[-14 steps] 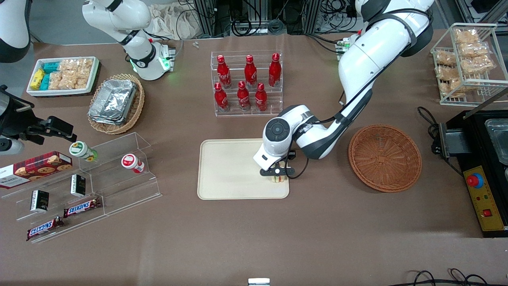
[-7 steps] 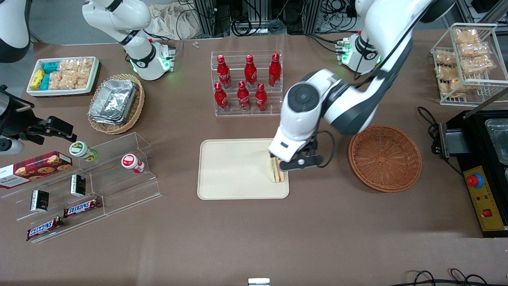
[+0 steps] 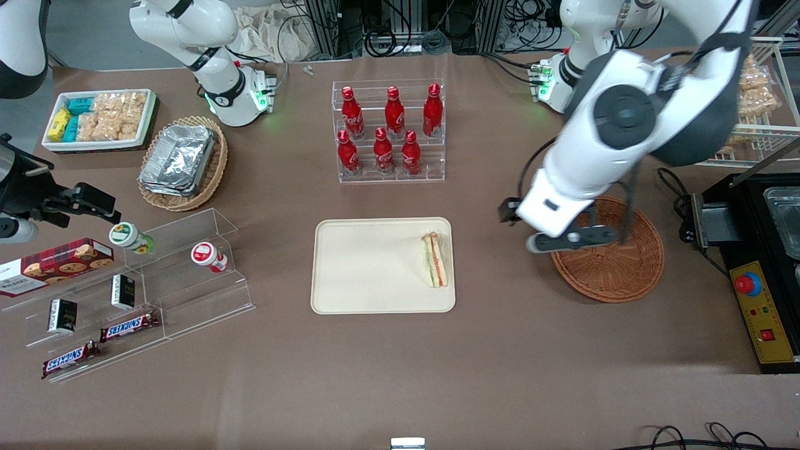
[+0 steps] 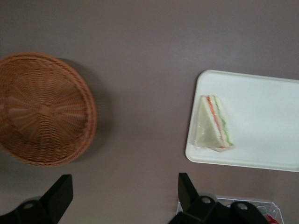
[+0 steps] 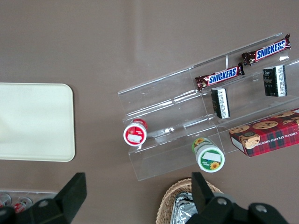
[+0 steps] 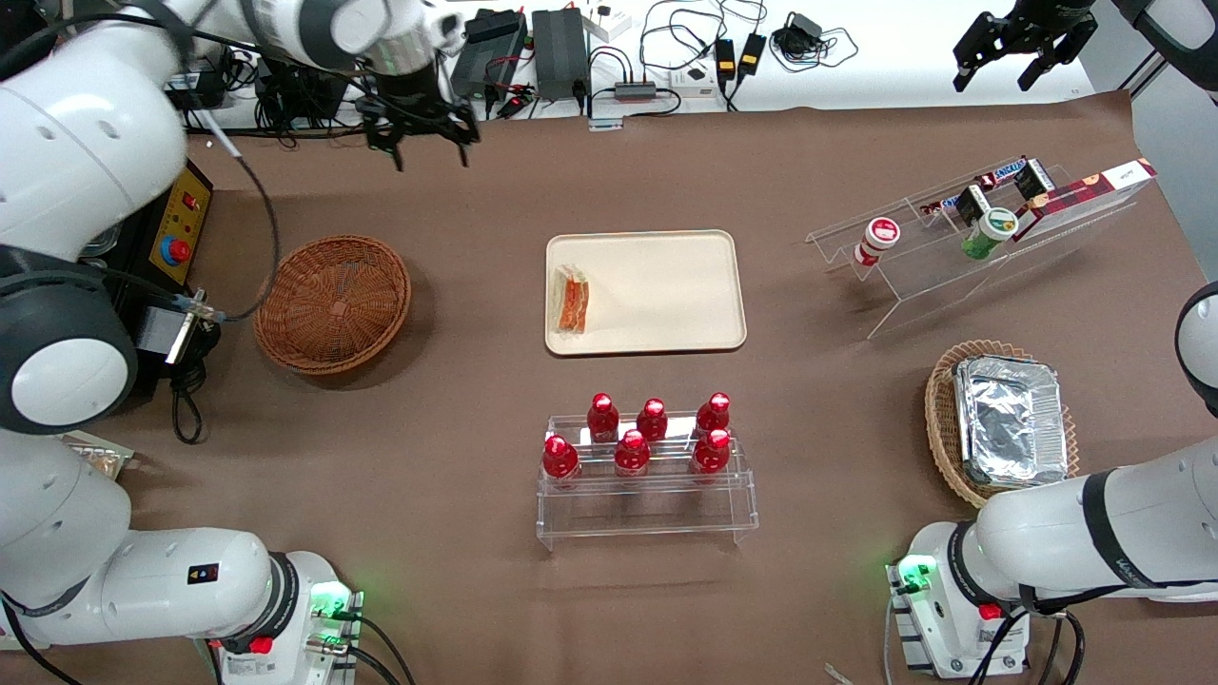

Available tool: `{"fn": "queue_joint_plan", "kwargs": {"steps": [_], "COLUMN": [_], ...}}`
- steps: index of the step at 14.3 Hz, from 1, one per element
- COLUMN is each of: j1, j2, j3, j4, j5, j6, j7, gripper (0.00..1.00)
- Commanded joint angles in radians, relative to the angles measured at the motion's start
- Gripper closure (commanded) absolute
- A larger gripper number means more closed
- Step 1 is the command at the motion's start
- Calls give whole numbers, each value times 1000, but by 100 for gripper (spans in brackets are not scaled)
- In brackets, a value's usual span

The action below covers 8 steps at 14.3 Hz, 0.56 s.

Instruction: Place sandwich from basket to tray

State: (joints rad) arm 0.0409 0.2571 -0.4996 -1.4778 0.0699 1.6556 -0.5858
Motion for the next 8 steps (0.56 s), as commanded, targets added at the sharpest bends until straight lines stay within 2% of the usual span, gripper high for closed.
{"fn": "queue_joint_plan", "kwargs": {"steps": [1,2,4,8], "j1": [-91,-95,-95,-101], "j2": [-149,-194,-252,-254], "j3": [250,300,352,366], "j4": [-53,-71,-90,-58], "j5": [-134,-154,-148,-136], "j6": [-48,-78,-115,-163], "j7": [175,242,288,282], "gripper": [0,0,0,0]}}
